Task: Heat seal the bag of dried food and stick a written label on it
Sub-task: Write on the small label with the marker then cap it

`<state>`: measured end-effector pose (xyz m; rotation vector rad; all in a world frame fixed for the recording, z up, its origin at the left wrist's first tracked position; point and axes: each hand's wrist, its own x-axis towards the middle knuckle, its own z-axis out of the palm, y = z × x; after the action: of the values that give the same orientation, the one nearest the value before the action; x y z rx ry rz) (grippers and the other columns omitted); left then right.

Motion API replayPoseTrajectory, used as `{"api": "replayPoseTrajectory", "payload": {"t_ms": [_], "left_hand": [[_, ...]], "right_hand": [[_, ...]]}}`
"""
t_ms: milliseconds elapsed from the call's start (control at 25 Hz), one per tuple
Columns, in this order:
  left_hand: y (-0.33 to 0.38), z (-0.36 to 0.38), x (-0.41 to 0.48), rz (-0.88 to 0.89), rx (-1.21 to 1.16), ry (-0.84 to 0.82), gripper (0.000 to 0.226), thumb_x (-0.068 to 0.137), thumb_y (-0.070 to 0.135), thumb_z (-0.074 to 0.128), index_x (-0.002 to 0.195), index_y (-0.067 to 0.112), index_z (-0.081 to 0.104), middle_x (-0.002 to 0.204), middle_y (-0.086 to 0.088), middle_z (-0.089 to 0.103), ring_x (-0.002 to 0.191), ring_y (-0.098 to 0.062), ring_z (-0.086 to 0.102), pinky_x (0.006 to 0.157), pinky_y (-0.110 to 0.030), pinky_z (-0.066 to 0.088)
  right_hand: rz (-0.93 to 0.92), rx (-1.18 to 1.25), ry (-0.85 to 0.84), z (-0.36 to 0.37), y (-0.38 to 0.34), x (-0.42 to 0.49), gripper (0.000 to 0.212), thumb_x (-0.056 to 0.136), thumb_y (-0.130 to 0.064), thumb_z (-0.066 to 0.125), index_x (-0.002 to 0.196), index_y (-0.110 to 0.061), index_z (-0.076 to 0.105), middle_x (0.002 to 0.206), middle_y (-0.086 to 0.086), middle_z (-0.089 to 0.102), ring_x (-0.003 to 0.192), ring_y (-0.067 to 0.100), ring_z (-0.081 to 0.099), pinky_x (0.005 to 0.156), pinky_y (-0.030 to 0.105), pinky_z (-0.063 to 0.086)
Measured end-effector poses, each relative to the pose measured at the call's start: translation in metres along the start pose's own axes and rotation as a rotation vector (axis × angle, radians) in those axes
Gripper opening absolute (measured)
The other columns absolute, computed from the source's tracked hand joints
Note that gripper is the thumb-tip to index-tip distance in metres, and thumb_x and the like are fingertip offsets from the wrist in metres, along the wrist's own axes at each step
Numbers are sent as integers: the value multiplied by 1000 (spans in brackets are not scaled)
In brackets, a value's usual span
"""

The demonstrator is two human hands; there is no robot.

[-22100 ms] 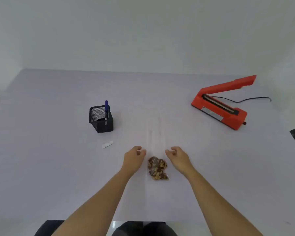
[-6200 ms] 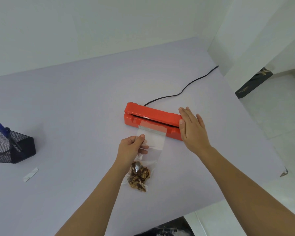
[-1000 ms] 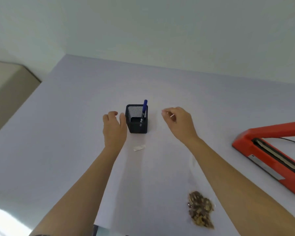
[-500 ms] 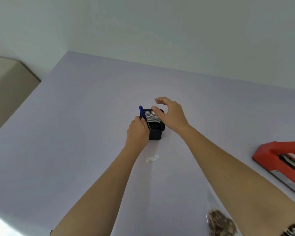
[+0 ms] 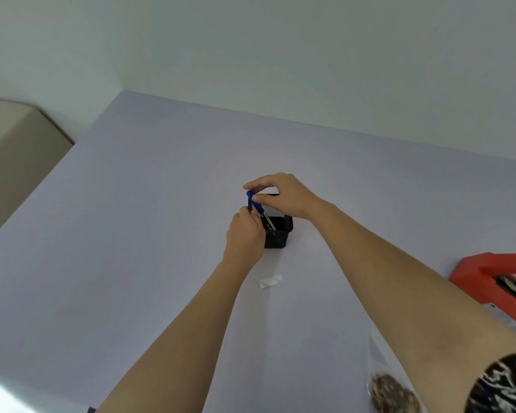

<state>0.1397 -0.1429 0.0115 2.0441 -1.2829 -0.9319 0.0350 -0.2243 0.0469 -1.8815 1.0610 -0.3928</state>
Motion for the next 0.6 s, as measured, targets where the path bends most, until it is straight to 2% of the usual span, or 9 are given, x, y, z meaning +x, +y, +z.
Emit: {"api": "replayPoseTrajectory", "payload": {"t_ms": [160, 280, 360, 400, 480, 520, 600], "left_hand": [[1, 1, -2, 5, 21, 3, 26, 101, 25, 27, 100, 6, 46, 96, -10, 52, 82, -22, 51, 60, -28, 42], [5, -3, -5, 38, 100, 22, 26, 100, 21, 32, 101, 2, 49, 96, -13, 52, 81, -22, 48, 63, -30, 38], [6, -8, -9, 93, 106, 60, 20, 95, 18, 49, 104, 1, 51, 99, -15, 51, 82, -26, 49, 61, -31, 42], [5, -14, -10, 154, 132, 116, 29, 92, 21, 55, 113, 2, 50, 106, -17, 50, 86, -31, 52, 63, -34, 45], [16, -31, -16, 159, 70, 130, 47, 97, 32, 44, 136, 8, 36, 128, -14, 40, 100, -32, 53, 76, -34, 44], [22, -37, -21, 203, 21, 111, 49, 98, 35, 37, 140, 11, 33, 131, -9, 37, 103, -27, 52, 79, -31, 42], [37, -43, -37, 349, 24, 9, 45, 98, 37, 36, 136, 14, 42, 123, 0, 44, 100, -17, 52, 81, -26, 43]], "right_hand": [[-10, 39, 115, -4, 1, -10, 28, 89, -14, 58, 116, -21, 62, 108, -8, 62, 106, 5, 54, 89, 11, 34], [-16, 141, 270, -17, -4, -20, 25, 90, -10, 56, 111, -20, 63, 108, -2, 60, 92, 7, 62, 87, 19, 46], [-33, 206, 431, -31, -9, -30, 24, 90, -9, 56, 108, -23, 63, 106, 1, 62, 84, 8, 65, 87, 26, 50], [-38, 267, 511, -39, -14, -36, 23, 90, -9, 55, 107, -23, 62, 104, 3, 62, 84, 9, 65, 87, 29, 52], [-41, 461, 624, -52, -23, -50, 21, 92, -7, 53, 107, -19, 61, 93, 3, 63, 81, 9, 65, 83, 27, 54], [-44, 549, 654, -56, -27, -56, 20, 93, -6, 51, 108, -16, 61, 87, 1, 63, 77, 6, 64, 80, 24, 54], [-53, 644, 687, -58, -36, -67, 19, 93, -6, 50, 108, -14, 60, 82, -2, 62, 73, 3, 64, 77, 20, 54]]}}
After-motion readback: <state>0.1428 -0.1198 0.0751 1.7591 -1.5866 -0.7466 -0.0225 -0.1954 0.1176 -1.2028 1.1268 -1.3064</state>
